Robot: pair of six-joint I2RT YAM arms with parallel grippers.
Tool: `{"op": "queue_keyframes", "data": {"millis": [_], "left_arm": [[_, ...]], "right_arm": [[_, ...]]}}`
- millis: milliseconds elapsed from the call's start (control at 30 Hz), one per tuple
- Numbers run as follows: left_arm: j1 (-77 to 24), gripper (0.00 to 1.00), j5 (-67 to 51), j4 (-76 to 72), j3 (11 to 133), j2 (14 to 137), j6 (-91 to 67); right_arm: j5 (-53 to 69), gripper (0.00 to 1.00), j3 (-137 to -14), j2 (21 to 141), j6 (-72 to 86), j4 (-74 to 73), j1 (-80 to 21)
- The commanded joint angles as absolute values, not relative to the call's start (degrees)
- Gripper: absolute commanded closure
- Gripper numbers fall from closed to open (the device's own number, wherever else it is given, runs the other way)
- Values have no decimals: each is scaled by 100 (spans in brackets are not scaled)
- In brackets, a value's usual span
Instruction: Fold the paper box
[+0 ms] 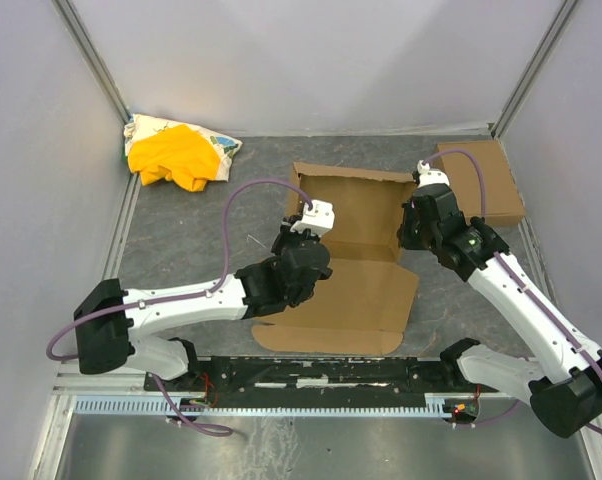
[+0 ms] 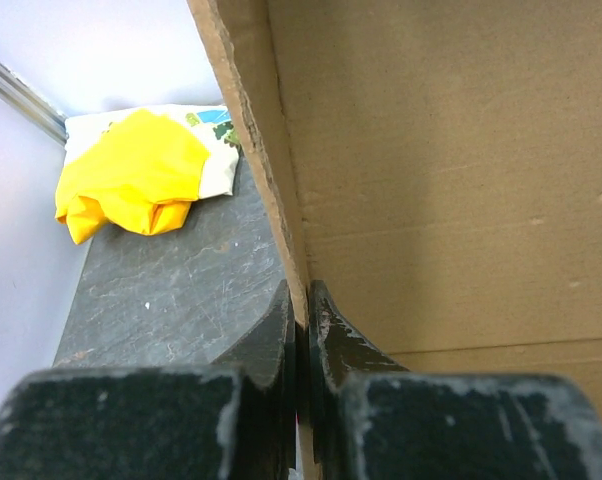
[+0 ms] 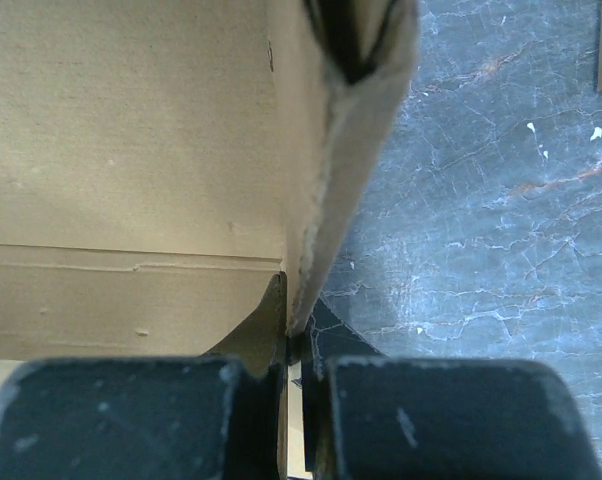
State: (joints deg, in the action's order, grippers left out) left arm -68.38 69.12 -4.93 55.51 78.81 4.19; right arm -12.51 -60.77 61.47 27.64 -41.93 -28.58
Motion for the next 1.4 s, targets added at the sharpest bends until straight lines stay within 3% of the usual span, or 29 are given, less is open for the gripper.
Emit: {"op": "queue_keyframes", "data": {"millis": [0,400,567,667,1067,1367], "left_arm": [[-6970,97,6835,-605,5437,7721,891],[-7001,95,6970,-448,5537,7798,715],[-7004,45,6577,-386,5355,7386,369],[-7001,22,6456,-340,5126,7036,114],[-7001,20,6494,996,4985,5170,-806],[-6997,23,6159,1316,4691,3341,-558]], "right_arm": [[-998,98,-6406,6054,2809,-3731,-2946],[-960,98,-6360,6118,2821,-3711,-2952],[-978,98,-6292,6151,2862,-3633,-2954],[-1048,98,-6263,6210,2902,-3575,-2958],[-1235,98,-6686,6820,2635,-3643,-2945],[-625,98,-8197,8216,1643,-4727,-2921]]}}
